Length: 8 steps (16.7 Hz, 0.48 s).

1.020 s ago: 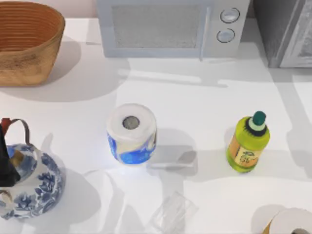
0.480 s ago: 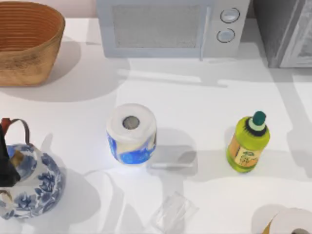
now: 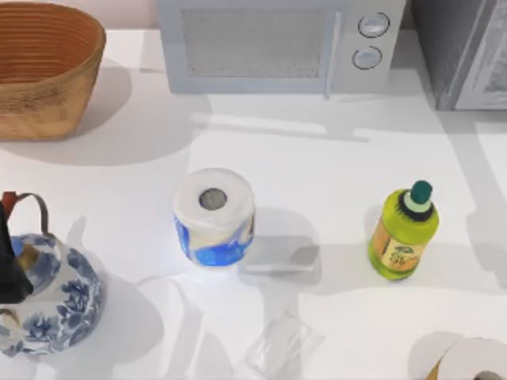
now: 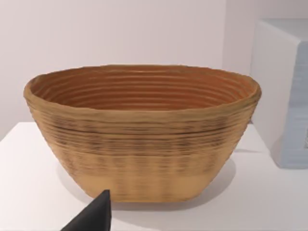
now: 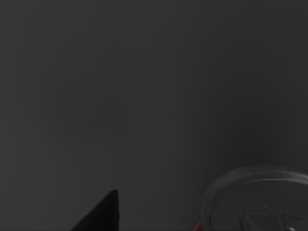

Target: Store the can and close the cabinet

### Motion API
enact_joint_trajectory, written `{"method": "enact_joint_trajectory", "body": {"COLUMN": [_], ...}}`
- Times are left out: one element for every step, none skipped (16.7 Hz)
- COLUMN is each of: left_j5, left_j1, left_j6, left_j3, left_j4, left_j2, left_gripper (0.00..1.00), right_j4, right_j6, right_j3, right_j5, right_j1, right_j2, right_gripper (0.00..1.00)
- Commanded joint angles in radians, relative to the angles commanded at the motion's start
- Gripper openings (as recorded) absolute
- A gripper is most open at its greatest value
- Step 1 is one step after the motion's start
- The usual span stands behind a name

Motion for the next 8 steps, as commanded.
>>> {"method": "enact_joint_trajectory", "body": {"left_j5": [0.0, 0.0, 0.0, 0.0, 0.0, 0.0, 0.0, 0.0], "left_j1": [0.0, 0.0, 0.0, 0.0, 0.0, 0.0, 0.0, 0.0], "left_j6": [0.0, 0.0, 0.0, 0.0, 0.0, 0.0, 0.0, 0.0], "left_j3": [0.0, 0.0, 0.0, 0.0, 0.0, 0.0, 0.0, 0.0], "left_j4": [0.0, 0.0, 0.0, 0.0, 0.0, 0.0, 0.0, 0.0], "left_j2": [0.0, 0.0, 0.0, 0.0, 0.0, 0.0, 0.0, 0.0], "left_gripper": [1.0, 1.0, 1.0, 1.0, 1.0, 1.0, 1.0, 1.0], "right_j4": [0.0, 0.0, 0.0, 0.0, 0.005, 0.016, 0.032, 0.051], "right_j6": [0.0, 0.0, 0.0, 0.0, -0.001, -0.004, -0.008, -0.013], "right_j3": [0.0, 0.0, 0.0, 0.0, -0.01, -0.03, -0.06, -0.101], "right_j5": [0.0, 0.0, 0.0, 0.0, -0.002, -0.006, -0.011, -0.019], "right_j1": [0.0, 0.0, 0.002, 0.002, 0.002, 0.001, 0.0, -0.002], "right_j2": [0.0, 0.0, 0.0, 0.0, -0.009, -0.027, -0.055, -0.093], "right_gripper": [1.0, 1.0, 1.0, 1.0, 1.0, 1.0, 1.0, 1.0]}}
